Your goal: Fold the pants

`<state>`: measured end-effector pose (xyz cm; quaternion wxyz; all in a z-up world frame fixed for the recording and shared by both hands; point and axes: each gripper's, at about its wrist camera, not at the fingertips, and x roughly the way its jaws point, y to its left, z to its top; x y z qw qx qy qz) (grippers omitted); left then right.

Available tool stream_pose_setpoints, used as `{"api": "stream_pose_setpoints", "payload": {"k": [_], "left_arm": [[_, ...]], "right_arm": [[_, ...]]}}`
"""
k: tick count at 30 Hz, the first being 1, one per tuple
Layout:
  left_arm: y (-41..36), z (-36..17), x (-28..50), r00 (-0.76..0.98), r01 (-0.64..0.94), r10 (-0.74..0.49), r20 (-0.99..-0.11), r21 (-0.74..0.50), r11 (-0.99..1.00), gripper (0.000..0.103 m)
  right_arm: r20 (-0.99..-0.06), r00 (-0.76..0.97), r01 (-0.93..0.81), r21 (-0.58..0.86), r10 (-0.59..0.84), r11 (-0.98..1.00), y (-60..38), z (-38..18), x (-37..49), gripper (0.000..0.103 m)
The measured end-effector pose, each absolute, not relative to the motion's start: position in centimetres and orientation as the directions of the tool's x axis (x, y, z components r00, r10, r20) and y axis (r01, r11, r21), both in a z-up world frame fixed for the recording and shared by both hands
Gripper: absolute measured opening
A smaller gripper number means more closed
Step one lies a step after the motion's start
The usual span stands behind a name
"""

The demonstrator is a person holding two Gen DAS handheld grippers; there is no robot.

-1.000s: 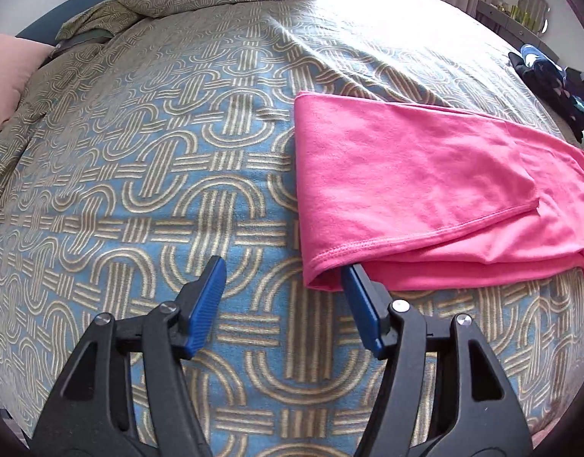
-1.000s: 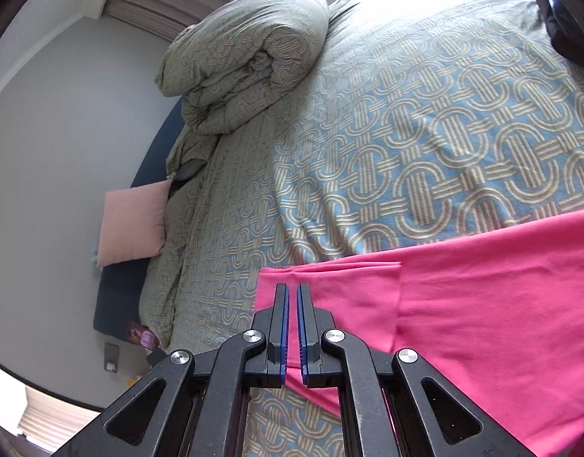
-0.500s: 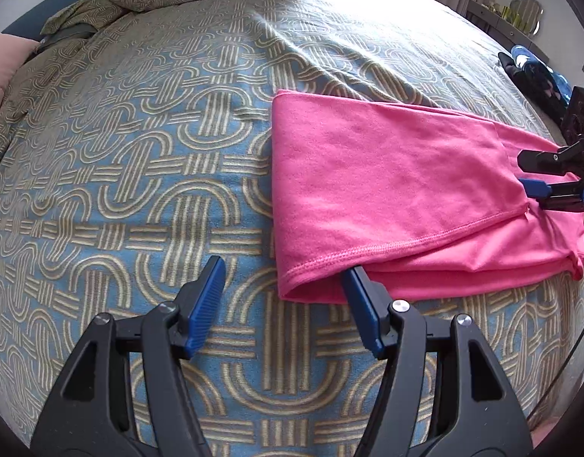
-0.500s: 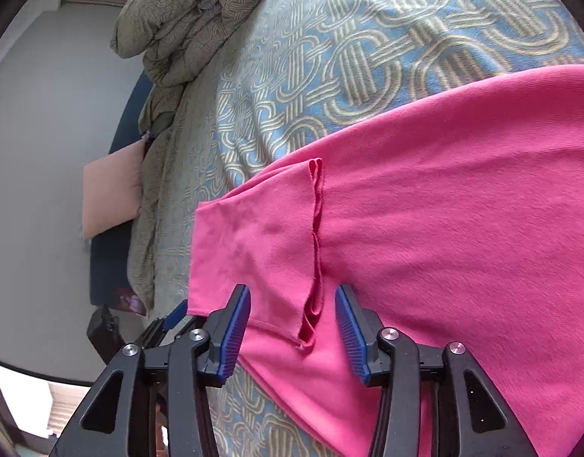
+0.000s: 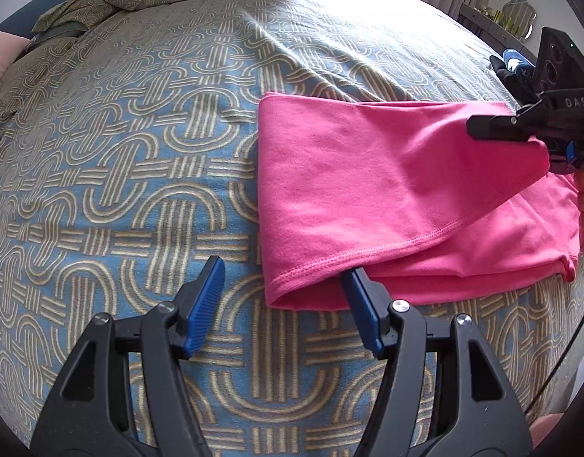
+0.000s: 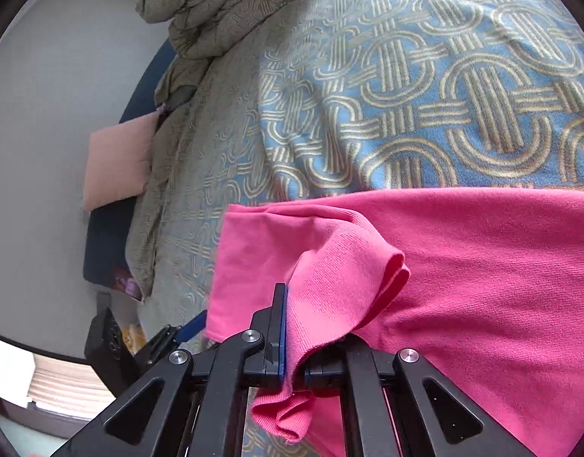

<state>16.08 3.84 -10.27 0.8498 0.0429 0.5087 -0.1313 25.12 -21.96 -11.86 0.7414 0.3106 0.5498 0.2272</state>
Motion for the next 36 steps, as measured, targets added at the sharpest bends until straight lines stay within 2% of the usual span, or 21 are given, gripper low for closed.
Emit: {"api": "stream_pose_setpoints", "payload": {"k": [9, 13, 14, 15, 16, 19, 23, 25, 27, 28, 30, 34, 36], "left_arm": [[2.6, -10.4, 16.7, 0.453, 0.261, -0.190, -0.871, -0.074, 0.963, 0.066], [2.4, -10.2, 17.0, 0.482, 0.237, -0.147, -0.864, -0.033, 0.971, 0.064], [2.5, -10.2, 17.1, 0.486, 0.225, -0.129, -0.865, -0.019, 0.974, 0.045], [2.6, -10.2, 17.1, 0.478, 0.221, -0.123, -0.870, -0.016, 0.975, 0.021], [2.9, -10.3, 17.2, 0.461, 0.222, -0.136, -0.877, -0.034, 0.974, 0.017], [3.3, -9.6, 16.3, 0.472, 0.241, -0.162, -0.866, -0.050, 0.969, 0.017], [1.4, -9.3, 14.5, 0.492, 0.332, -0.113, -0.863, 0.066, 0.941, 0.027], [0.5, -9.8, 13.8, 0.476, 0.373, -0.089, -0.875, 0.109, 0.921, 0.029], [0.2, -9.9, 13.2, 0.474, 0.386, -0.070, -0.878, 0.135, 0.912, 0.029], [0.1, -9.8, 12.9, 0.473, 0.391, -0.068, -0.879, 0.140, 0.910, 0.029], [0.3, -9.3, 12.8, 0.456, 0.394, -0.084, -0.886, 0.116, 0.912, 0.030], [0.8, -8.1, 12.5, 0.443, 0.373, -0.130, -0.887, 0.050, 0.926, 0.030], [0.6, -7.3, 12.7, 0.447, 0.365, -0.158, -0.880, 0.018, 0.931, 0.031]], "right_arm": [[-0.622, 0.356, -0.032, 0.738, 0.697, 0.674, -21.4, -6.1, 24.7, 0.005], [-0.595, 0.371, -0.032, 0.759, 0.713, 0.650, -21.0, -5.0, 24.4, 0.004], [-0.590, 0.380, -0.032, 0.761, 0.712, 0.648, -21.0, -4.7, 24.4, 0.004], [-0.589, 0.390, -0.030, 0.760, 0.708, 0.649, -21.3, -4.5, 24.1, 0.005], [-0.593, 0.399, -0.027, 0.755, 0.700, 0.655, -21.6, -4.3, 23.9, 0.004], [-0.608, 0.418, -0.005, 0.741, 0.675, 0.671, -23.3, -4.5, 23.0, 0.005], [-0.697, 0.420, 0.030, 0.651, 0.581, 0.759, -25.5, -6.9, 21.7, 0.006], [-0.759, 0.390, 0.032, 0.577, 0.522, 0.816, -26.2, -8.7, 21.4, 0.009], [-0.825, 0.332, 0.085, 0.508, 0.457, 0.857, -27.1, -11.0, 21.1, 0.023], [-0.838, 0.318, 0.113, 0.497, 0.443, 0.860, -27.7, -11.7, 20.7, 0.022], [-0.803, 0.341, 0.131, 0.556, 0.489, 0.821, -29.2, -12.1, 19.6, 0.023], [-0.784, 0.388, 0.171, 0.578, 0.485, 0.798, -31.9, -11.7, 17.8, 0.028], [-0.752, 0.399, 0.183, 0.626, 0.524, 0.758, -32.7, -11.9, 17.5, 0.038]]}}
